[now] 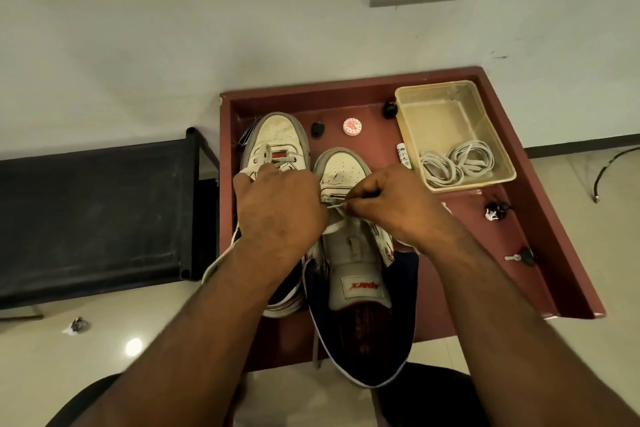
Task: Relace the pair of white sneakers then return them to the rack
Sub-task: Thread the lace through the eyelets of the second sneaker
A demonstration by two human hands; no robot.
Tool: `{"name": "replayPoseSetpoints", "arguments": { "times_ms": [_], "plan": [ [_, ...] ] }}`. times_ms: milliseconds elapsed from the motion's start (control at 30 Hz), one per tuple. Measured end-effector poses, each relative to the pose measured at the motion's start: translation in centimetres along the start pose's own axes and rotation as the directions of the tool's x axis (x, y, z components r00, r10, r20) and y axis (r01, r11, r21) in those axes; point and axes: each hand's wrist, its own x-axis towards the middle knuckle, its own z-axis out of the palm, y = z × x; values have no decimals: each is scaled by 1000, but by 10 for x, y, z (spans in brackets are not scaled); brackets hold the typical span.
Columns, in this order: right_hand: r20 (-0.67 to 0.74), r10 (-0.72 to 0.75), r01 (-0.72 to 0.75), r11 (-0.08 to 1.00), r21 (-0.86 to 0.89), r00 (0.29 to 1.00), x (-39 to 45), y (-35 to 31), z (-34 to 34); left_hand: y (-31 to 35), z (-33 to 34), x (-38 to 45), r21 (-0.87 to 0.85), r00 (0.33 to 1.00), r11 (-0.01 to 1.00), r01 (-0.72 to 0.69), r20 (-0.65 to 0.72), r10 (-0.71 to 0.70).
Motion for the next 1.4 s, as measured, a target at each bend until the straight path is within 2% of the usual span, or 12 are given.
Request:
{"name": "replayPoseSetpoints", "arguments": {
  "times_ms": [133, 367, 533, 733, 1400],
  "plan": [
    [14, -55, 56, 995, -88, 998, -1, 0, 10, -3, 2, 6, -22, 999, 999, 24, 46, -23],
    [3, -14, 14, 1000, -8, 1000, -2, -2, 12, -9, 3, 13, -92, 995, 994, 53, 93, -44],
    [35, -4, 6, 999, -42, 999, -2, -1, 16, -10, 1, 14, -121, 995, 992, 45, 99, -33],
    [11, -12, 11, 996, 90, 1000, -2, 1, 17, -12, 0, 14, -155, 992, 987, 45, 120, -27],
    [-47, 45, -36, 982, 186, 998, 0, 6, 25, -17, 6, 20, -206, 993, 977, 54, 114, -31]
  ]
}}
